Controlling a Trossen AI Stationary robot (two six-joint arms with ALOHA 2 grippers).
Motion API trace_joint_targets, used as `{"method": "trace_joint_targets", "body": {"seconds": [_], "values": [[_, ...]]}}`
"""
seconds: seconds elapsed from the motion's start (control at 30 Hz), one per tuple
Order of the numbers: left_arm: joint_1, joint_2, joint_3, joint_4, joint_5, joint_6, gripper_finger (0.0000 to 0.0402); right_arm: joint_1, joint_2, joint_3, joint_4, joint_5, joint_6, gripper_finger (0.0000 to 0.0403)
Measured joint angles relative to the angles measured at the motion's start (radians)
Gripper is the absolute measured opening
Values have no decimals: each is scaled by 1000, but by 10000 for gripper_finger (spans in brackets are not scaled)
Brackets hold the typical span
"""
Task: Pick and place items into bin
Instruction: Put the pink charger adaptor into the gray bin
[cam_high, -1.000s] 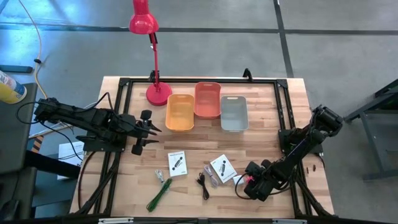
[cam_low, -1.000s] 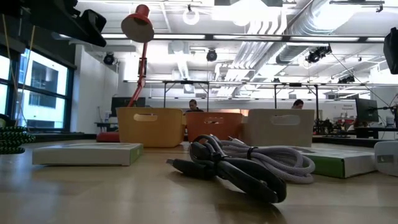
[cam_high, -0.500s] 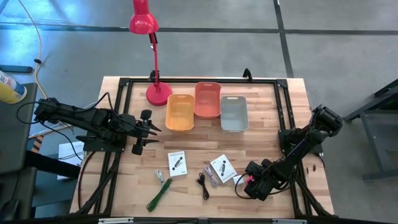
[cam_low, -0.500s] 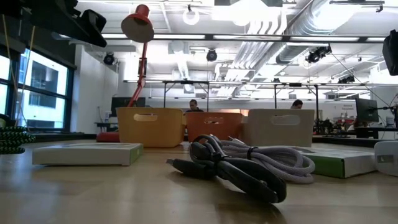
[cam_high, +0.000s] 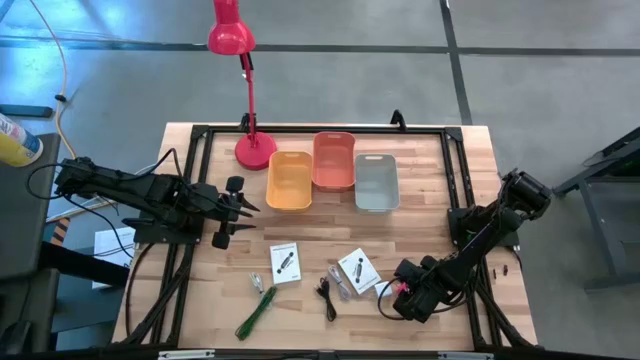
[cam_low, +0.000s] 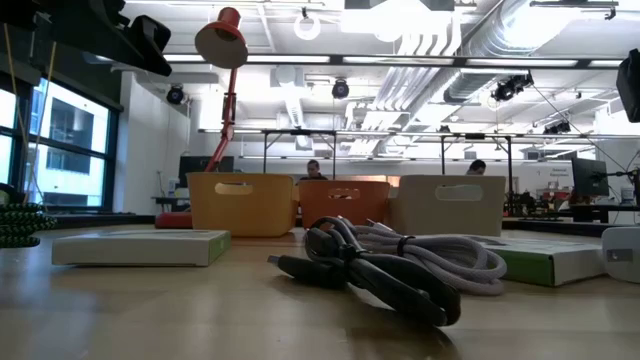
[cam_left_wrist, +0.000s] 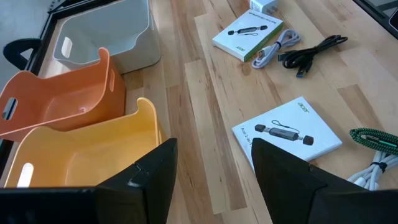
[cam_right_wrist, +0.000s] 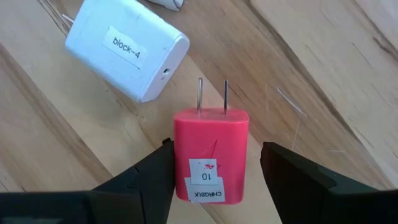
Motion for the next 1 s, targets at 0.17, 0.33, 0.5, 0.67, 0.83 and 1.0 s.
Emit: {"method": "trace_joint_targets", "body": {"seconds": [0.17, 0.33, 0.5, 0.67, 0.83, 1.0], "values": [[0, 0, 0, 0, 0, 0, 193, 0, 0, 0, 0, 0, 0, 219], [0, 0, 0, 0, 0, 0, 193, 0, 0, 0, 0, 0, 0, 220], [0, 0, 0, 0, 0, 0, 193, 0, 0, 0, 0, 0, 0, 220], [0, 0, 0, 0, 0, 0, 193, 0, 0, 0, 0, 1, 0, 220], [0, 0, 0, 0, 0, 0, 193, 0, 0, 0, 0, 1, 0, 210], [0, 0, 0, 0, 0, 0, 193, 0, 0, 0, 0, 1, 0, 166]]}}
